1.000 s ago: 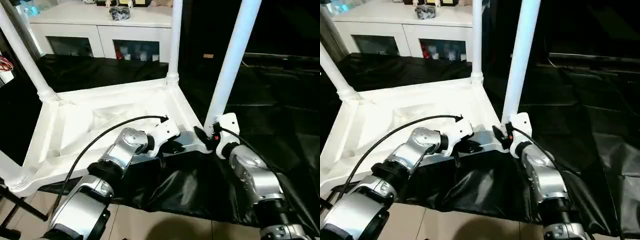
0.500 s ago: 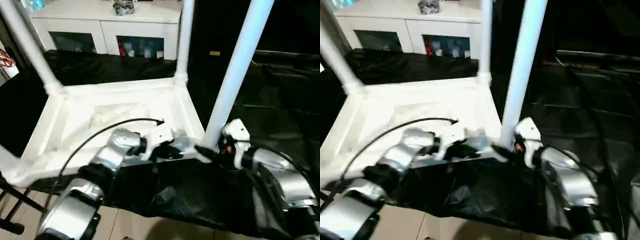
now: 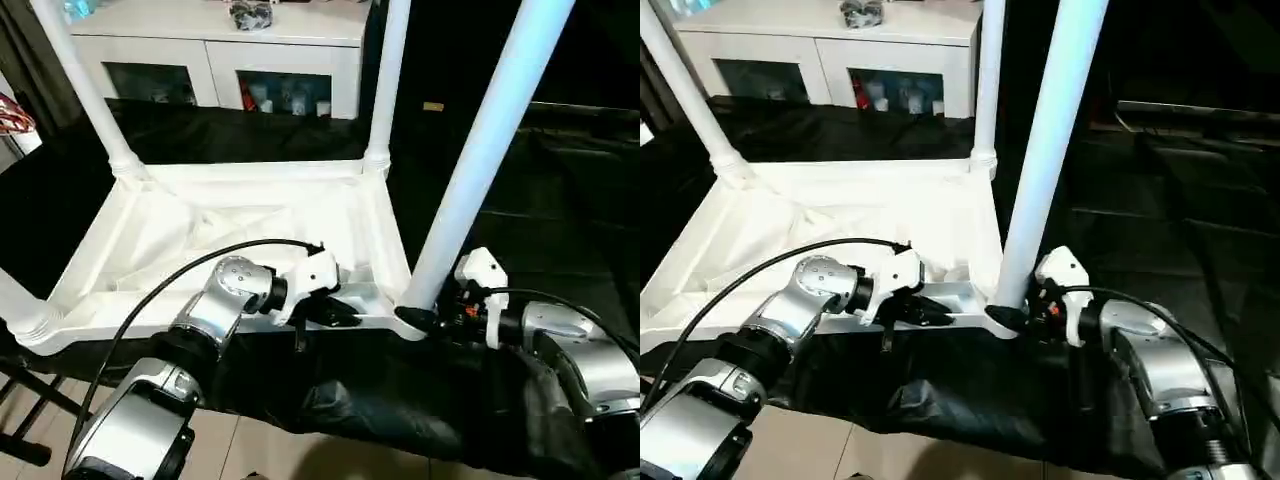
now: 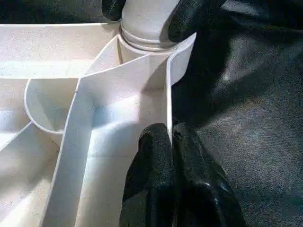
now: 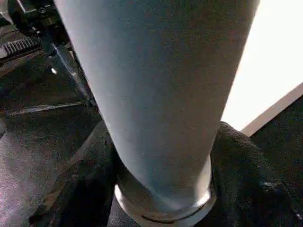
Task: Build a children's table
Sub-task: Rotate leg to tighten
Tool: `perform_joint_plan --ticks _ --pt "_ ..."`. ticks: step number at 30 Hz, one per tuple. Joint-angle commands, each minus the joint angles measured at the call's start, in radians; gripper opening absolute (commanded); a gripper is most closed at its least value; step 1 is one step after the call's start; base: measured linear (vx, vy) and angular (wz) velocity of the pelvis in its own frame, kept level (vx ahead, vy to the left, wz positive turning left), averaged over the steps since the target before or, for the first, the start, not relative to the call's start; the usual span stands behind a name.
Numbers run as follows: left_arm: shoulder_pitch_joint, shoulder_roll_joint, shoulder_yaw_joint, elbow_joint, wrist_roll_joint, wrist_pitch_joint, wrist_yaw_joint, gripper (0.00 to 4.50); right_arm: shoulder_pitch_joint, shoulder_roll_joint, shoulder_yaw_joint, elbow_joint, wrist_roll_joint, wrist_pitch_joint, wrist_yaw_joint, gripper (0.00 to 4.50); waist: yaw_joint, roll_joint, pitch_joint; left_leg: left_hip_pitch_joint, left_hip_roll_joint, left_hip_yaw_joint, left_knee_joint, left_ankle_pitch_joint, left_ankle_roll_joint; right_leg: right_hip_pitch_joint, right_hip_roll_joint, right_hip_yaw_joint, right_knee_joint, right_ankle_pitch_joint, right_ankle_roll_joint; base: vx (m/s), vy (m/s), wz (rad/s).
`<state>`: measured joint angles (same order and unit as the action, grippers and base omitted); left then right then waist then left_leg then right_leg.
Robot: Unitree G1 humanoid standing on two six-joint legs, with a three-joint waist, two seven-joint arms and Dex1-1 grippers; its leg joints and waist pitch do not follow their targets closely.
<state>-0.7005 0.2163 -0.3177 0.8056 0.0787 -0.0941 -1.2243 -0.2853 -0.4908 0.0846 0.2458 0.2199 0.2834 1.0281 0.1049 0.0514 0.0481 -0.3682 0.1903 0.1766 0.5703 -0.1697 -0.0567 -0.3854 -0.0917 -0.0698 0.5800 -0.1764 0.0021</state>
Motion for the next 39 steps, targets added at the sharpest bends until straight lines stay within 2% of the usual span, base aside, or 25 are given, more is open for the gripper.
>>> perform_joint_plan --ticks 1,3,5,7,8,9,10,12,15,16,17,19,21,22,23,24,25,27,30,31,34,35,37,39 --pt "-0.008 0.002 0.003 -0.021 -0.01 -0.006 0.007 0.0 0.001 0.003 0.051 0.006 0.007 0.004 0.052 2.48 0.004 -0.019 -0.066 0.009 0.041 -0.005 -0.056 -0.19 0.087 0.045 -0.06 0.037 -0.055 -0.166 -0.259 0.0 0.0 0.0" --pt "-0.007 -0.001 0.004 -0.022 -0.009 0.002 0.015 0.0 0.0 0.012 0.05 0.011 0.007 0.005 0.048 2.46 0.006 -0.022 -0.066 0.009 0.041 -0.005 -0.057 -0.191 0.084 0.045 -0.059 0.037 -0.055 -0.172 -0.255 0.0 0.0 0.0" --pt "-0.008 -0.007 0.007 -0.023 -0.007 0.017 0.033 0.0 -0.001 0.029 0.047 0.016 0.008 0.007 0.037 2.46 0.007 -0.021 -0.067 0.007 0.04 -0.006 -0.056 -0.183 0.084 0.046 -0.06 0.037 -0.053 -0.165 -0.256 0.0 0.0 0.0" --pt "-0.02 -0.026 0.012 -0.009 0.005 0.029 0.086 0.0 -0.007 0.068 0.041 0.032 -0.005 0.002 -0.025 2.45 0.006 -0.025 -0.065 0.007 0.04 -0.005 -0.057 -0.191 0.082 0.045 -0.06 0.036 -0.056 -0.18 -0.254 0.0 0.0 0.0" --pt "-0.034 -0.047 0.016 0.009 0.016 0.035 0.14 0.0 -0.017 0.11 0.032 0.053 -0.018 0.0 -0.099 2.45 0.006 -0.024 -0.064 0.007 0.041 -0.005 -0.058 -0.196 0.078 0.043 -0.062 0.037 -0.056 -0.192 -0.252 0.0 0.0 0.0" --pt "-0.034 -0.047 0.016 0.009 0.016 0.035 0.14 0.0 -0.017 0.11 0.032 0.053 -0.018 0.0 -0.099 2.44 0.0 -0.022 -0.059 0.008 0.038 -0.008 -0.062 -0.228 0.06 0.039 -0.062 0.036 -0.063 -0.252 -0.239 0.0 0.0 0.0" --pt "-0.049 -0.071 0.021 0.028 0.026 0.047 0.195 0.0 -0.029 0.156 0.02 0.077 -0.027 0.01 -0.183 2.35 -0.006 -0.024 -0.057 0.012 0.035 -0.008 -0.065 -0.263 0.037 0.036 -0.06 0.036 -0.069 -0.321 -0.218 0.0 0.0 0.0" --pt "-0.065 -0.101 0.019 0.045 0.041 0.062 0.253 0.0 -0.037 0.204 0.023 0.095 -0.053 0.011 -0.269 2.35 -0.01 -0.026 -0.055 0.017 0.036 -0.01 -0.068 -0.29 0.022 0.035 -0.061 0.038 -0.078 -0.385 -0.191 0.0 0.0 0.0" --pt "-0.093 -0.163 0.017 0.065 0.06 0.098 0.354 0.0 -0.054 0.299 0.031 0.124 -0.09 0.023 -0.41 2.1 -0.02 -0.019 -0.055 0.019 0.035 -0.015 -0.073 -0.319 -0.002 0.031 -0.059 0.039 -0.079 -0.39 -0.179 0.0 0.0 0.0" --pt "-0.097 -0.174 0.016 0.067 0.06 0.104 0.366 0.0 -0.06 0.317 0.031 0.131 -0.096 0.027 -0.435 2.08 -0.024 -0.022 -0.055 0.019 0.034 -0.014 -0.074 -0.331 -0.007 0.03 -0.058 0.04 -0.08 -0.383 -0.177 0.0 0.0 0.0" --pt "-0.097 -0.174 0.016 0.067 0.06 0.104 0.366 0.0 -0.06 0.317 0.031 0.131 -0.096 0.027 -0.435 2.02 -0.023 -0.023 -0.056 0.018 0.033 -0.015 -0.074 -0.332 -0.004 0.033 -0.059 0.04 -0.08 -0.378 -0.176 0.0 0.0 0.0" --pt "-0.106 -0.207 0.005 0.079 0.074 0.104 0.401 0.0 -0.088 0.375 0.035 0.163 -0.127 0.029 -0.51 2.02 -0.024 -0.019 -0.056 0.018 0.032 -0.016 -0.075 -0.341 -0.002 0.032 -0.059 0.04 -0.08 -0.368 -0.177 0.0 0.0 0.0" --pt "-0.108 -0.211 0.0 0.086 0.082 0.095 0.405 0.0 -0.095 0.385 0.043 0.17 -0.137 0.019 -0.517 2.02 -0.026 -0.016 -0.056 0.014 0.031 -0.018 -0.077 -0.345 -0.005 0.034 -0.058 0.039 -0.08 -0.366 -0.172 0.0 0.0 0.0" --pt "-0.11 -0.212 0.0 0.089 0.085 0.091 0.407 0.0 -0.099 0.388 0.047 0.172 -0.141 0.01 -0.516 2.02 -0.027 -0.019 -0.056 0.02 0.032 -0.016 -0.076 -0.365 -0.003 0.031 -0.057 0.041 -0.084 -0.37 -0.167 0.0 0.0 0.0" --pt "-0.11 -0.212 0.0 0.09 0.085 0.089 0.404 0.0 -0.1 0.388 0.049 0.171 -0.144 0.0 -0.513 2.02 -0.026 -0.017 -0.056 0.02 0.032 -0.016 -0.076 -0.371 -0.003 0.031 -0.058 0.041 -0.083 -0.371 -0.168 0.0 0.0 0.0" --pt "-0.107 -0.203 0.001 0.087 0.083 0.07 0.387 0.0 -0.096 0.381 0.04 0.154 -0.113 -0.006 -0.469 2.02 -0.026 -0.017 -0.056 0.019 0.031 -0.017 -0.077 -0.374 -0.001 0.033 -0.059 0.041 -0.084 -0.373 -0.168 0.0 0.0 0.0" --pt "-0.105 -0.198 0.001 0.084 0.081 0.063 0.377 0.0 -0.093 0.375 0.036 0.146 -0.105 -0.003 -0.457 2.53 -0.025 -0.018 -0.057 0.02 0.032 -0.016 -0.077 -0.372 0.004 0.032 -0.058 0.042 -0.084 -0.365 -0.169 0.0 0.0 0.0" --pt "-0.098 -0.186 0.002 0.076 0.076 0.05 0.348 0.0 -0.089 0.363 0.011 0.13 -0.081 0.022 -0.435 2.67 -0.024 -0.018 -0.057 0.019 0.033 -0.016 -0.077 -0.366 0.006 0.033 -0.058 0.042 -0.082 -0.351 -0.173 0.0 0.0 0.0" --pt "-0.086 -0.167 0.007 0.062 0.067 0.041 0.321 0.0 -0.076 0.327 0.002 0.097 -0.068 0.038 -0.396 2.84 -0.023 -0.016 -0.061 0.018 0.035 -0.014 -0.075 -0.337 0.014 0.035 -0.057 0.044 -0.075 -0.276 -0.193 0.0 0.0 0.0" --pt "-0.08 -0.158 0.009 0.058 0.06 0.035 0.302 0.0 -0.066 0.304 0.001 0.078 -0.059 0.047 -0.368 3.05 -0.023 -0.017 -0.063 0.018 0.035 -0.013 -0.074 -0.327 0.017 0.036 -0.057 0.044 -0.073 -0.26 -0.198 0.0 0.0 0.0" --pt "-0.064 -0.127 0.014 0.047 0.043 0.001 0.238 0.0 -0.038 0.237 -0.004 0.029 -0.044 0.06 -0.299 3.22 -0.017 -0.02 -0.069 0.009 0.035 -0.01 -0.064 -0.232 0.054 0.046 -0.057 0.043 -0.06 -0.13 -0.228 0.0 0.0 0.0" --pt "-0.062 -0.124 0.016 0.046 0.041 -0.002 0.23 0.0 -0.036 0.23 -0.004 0.024 -0.042 0.063 -0.292 3.22 -0.015 -0.014 -0.071 0.01 0.035 -0.01 -0.062 -0.214 0.059 0.046 -0.057 0.042 -0.057 -0.106 -0.235 0.0 0.0 0.0" --pt "-0.062 -0.123 0.018 0.046 0.041 -0.002 0.228 0.0 -0.035 0.229 -0.004 0.022 -0.041 0.064 -0.29 3.54 -0.016 -0.017 -0.074 0.005 0.035 -0.008 -0.057 -0.163 0.078 0.048 -0.056 0.039 -0.047 -0.029 -0.259 0.0 0.0 0.0" --pt "-0.061 -0.118 0.022 0.046 0.039 0.003 0.221 0.0 -0.029 0.216 -0.004 0.01 -0.036 0.072 -0.268 3.6 -0.015 -0.016 -0.071 0.006 0.035 -0.007 -0.057 -0.177 0.081 0.048 -0.056 0.037 -0.051 -0.054 -0.264 0.0 0.0 0.0"
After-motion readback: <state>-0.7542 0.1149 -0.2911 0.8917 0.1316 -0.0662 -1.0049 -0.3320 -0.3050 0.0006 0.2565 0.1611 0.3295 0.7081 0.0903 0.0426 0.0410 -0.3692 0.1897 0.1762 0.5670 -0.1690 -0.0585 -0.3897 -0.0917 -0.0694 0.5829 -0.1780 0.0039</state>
